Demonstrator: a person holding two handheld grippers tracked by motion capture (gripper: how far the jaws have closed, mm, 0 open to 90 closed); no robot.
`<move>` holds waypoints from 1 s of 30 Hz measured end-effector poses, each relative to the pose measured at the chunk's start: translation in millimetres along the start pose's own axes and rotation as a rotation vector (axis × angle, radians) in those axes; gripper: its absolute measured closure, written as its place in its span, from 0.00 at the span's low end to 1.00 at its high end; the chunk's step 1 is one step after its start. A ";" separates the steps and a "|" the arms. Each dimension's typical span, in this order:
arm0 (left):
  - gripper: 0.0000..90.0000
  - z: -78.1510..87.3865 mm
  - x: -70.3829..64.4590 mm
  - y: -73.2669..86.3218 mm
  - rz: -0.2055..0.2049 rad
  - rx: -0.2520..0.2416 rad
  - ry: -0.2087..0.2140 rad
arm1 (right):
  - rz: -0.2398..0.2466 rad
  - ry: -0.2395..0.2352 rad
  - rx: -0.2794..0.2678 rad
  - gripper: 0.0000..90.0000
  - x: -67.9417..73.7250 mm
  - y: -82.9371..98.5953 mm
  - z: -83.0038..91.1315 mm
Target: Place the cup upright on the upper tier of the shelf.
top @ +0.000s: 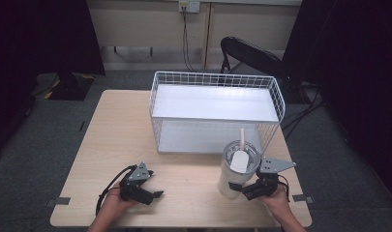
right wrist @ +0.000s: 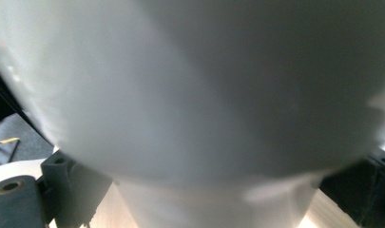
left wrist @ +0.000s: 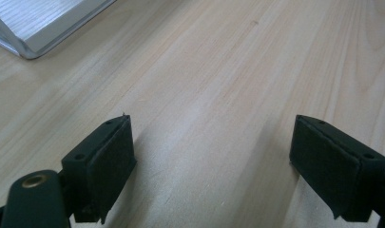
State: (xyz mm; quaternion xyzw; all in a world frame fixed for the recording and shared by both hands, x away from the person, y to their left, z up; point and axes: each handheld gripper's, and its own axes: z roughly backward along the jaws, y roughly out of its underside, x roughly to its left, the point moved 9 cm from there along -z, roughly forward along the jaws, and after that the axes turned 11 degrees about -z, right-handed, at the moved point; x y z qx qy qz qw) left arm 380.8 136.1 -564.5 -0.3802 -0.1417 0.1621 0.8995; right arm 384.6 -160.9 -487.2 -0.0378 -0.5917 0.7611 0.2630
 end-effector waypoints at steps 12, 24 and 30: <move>0.16 0.0 0.0 0.0 0.000 0.000 0.000 | 0.007 0.020 -0.019 0.09 1.1 -1.9 -5.0; 0.16 0.0 0.0 0.0 0.000 0.000 0.000 | 0.012 0.033 -0.061 0.10 3.4 -5.6 -1.4; 0.16 0.1 0.1 0.0 -0.001 0.000 0.000 | -0.008 0.026 -0.088 0.10 3.8 -17.6 5.7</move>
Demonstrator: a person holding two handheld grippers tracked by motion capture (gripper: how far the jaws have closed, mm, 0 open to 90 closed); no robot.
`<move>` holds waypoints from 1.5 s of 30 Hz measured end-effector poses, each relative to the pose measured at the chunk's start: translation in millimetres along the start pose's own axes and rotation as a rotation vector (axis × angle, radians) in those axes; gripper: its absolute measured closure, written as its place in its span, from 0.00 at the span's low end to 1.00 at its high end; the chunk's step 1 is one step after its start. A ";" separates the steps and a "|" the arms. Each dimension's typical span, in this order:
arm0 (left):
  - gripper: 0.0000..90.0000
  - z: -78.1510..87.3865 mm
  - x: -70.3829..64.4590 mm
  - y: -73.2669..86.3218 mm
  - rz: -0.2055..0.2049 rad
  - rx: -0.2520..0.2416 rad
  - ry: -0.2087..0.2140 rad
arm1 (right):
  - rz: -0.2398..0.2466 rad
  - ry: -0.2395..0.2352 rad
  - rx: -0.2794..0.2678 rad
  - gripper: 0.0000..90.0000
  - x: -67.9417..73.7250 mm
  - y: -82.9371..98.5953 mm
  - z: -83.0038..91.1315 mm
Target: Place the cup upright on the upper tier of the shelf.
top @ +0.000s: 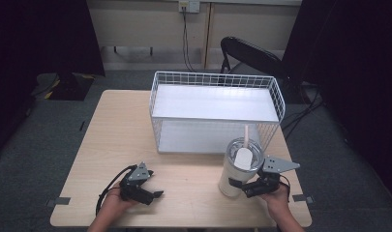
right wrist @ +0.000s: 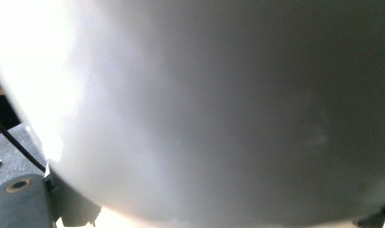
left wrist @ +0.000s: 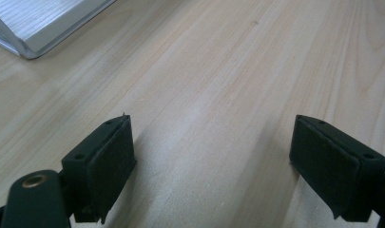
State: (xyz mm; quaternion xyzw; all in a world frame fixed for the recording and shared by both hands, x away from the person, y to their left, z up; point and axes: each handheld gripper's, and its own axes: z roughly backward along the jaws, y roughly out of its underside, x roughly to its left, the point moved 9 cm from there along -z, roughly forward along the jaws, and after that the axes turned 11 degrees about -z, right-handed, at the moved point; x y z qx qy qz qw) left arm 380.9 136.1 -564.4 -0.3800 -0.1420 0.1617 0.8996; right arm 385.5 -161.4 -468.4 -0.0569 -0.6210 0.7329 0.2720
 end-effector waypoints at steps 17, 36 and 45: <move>0.16 0.0 0.0 0.0 0.000 0.000 0.000 | 0.008 -0.004 0.035 0.10 0.1 -35.8 5.4; 0.16 0.0 0.0 0.0 0.000 0.000 0.000 | 0.025 0.013 0.063 0.10 -4.6 -79.4 2.2; 0.16 0.0 0.0 0.0 0.000 0.000 0.000 | 0.025 0.015 0.049 0.11 -4.5 -103.5 3.0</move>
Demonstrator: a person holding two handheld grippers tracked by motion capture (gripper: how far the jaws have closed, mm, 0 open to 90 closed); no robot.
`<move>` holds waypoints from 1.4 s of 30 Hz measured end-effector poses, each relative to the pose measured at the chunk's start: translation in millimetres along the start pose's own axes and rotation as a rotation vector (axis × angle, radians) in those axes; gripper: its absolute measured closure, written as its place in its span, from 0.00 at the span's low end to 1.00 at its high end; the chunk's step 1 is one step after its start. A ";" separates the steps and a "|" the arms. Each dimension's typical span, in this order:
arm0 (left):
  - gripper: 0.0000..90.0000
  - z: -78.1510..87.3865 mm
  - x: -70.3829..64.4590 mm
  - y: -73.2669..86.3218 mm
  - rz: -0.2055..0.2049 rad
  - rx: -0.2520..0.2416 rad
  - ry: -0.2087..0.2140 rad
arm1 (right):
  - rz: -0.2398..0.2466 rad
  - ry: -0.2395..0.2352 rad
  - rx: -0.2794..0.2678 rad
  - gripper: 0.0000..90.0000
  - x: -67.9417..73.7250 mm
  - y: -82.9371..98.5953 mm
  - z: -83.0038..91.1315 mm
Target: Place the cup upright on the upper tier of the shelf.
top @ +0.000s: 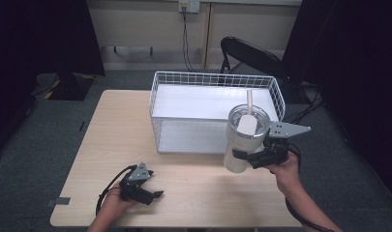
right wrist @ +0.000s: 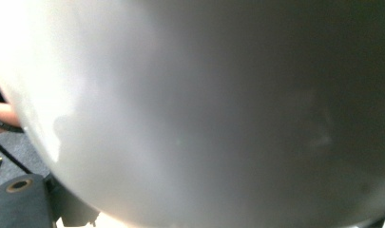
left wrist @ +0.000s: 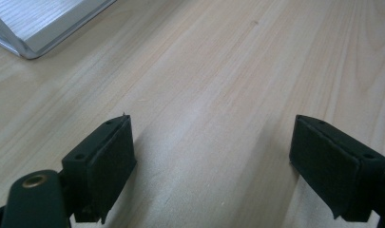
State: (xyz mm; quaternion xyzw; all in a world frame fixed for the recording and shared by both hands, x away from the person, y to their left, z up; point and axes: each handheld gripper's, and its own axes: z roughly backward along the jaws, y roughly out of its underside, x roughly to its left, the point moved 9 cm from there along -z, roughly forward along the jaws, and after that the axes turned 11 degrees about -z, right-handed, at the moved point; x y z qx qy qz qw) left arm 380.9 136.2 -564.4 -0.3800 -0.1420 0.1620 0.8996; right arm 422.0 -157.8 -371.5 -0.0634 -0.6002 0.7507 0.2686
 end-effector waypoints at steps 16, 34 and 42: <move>0.16 0.0 0.0 0.0 0.000 0.000 0.000 | -0.013 0.004 0.004 0.11 -0.9 -35.0 -1.1; 0.16 0.0 0.0 0.0 0.000 0.000 0.000 | -0.027 0.022 0.014 0.11 -4.0 -68.3 -6.1; 0.16 0.0 0.0 0.0 0.000 0.000 0.000 | -0.029 0.025 0.012 0.11 -3.3 -80.5 -7.2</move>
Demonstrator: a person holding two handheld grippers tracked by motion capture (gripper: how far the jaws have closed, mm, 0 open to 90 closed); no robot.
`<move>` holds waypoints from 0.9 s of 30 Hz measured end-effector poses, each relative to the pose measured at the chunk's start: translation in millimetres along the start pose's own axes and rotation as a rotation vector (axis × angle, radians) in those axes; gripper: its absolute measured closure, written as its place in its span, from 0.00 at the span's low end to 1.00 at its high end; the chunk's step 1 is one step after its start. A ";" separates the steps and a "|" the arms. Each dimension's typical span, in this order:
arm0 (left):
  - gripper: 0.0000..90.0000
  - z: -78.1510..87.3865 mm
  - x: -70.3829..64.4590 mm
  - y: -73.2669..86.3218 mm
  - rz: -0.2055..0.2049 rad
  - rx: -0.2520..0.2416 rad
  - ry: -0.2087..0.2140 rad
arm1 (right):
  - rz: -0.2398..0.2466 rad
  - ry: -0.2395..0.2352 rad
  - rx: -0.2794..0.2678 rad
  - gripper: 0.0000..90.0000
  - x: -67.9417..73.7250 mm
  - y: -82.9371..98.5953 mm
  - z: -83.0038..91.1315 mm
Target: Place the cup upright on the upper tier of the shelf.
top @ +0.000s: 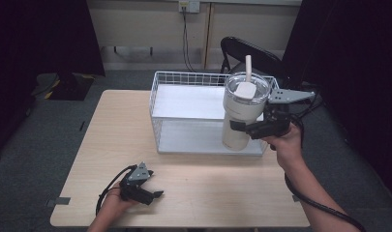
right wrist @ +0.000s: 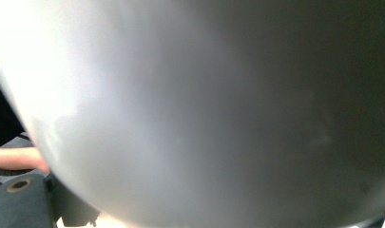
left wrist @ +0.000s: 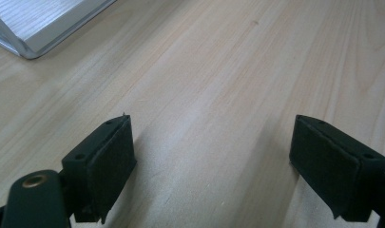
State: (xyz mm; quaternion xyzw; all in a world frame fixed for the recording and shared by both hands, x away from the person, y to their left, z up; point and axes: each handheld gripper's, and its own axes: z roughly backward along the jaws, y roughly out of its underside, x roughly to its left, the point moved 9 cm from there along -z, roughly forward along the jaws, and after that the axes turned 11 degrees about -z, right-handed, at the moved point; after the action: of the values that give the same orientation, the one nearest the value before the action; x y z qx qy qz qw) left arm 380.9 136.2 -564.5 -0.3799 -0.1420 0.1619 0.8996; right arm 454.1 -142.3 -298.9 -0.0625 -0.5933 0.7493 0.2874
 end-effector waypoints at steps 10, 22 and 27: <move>0.16 0.0 0.0 0.0 0.000 0.000 0.000 | -0.006 -0.010 -0.005 0.11 5.3 -17.1 0.6; 0.16 -0.1 -0.3 -0.3 0.005 -0.004 -0.001 | -0.012 0.003 -0.023 0.11 7.2 -41.1 4.1; 0.16 0.0 -0.1 -0.3 0.003 -0.003 -0.002 | -0.007 0.017 -0.019 0.11 5.1 -47.9 3.3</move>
State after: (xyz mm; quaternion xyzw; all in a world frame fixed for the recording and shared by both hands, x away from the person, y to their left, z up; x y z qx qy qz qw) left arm 381.0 135.9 -564.2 -0.3814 -0.1426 0.1632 0.8986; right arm 465.6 -136.2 -252.4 -0.0697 -0.5981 0.7421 0.2945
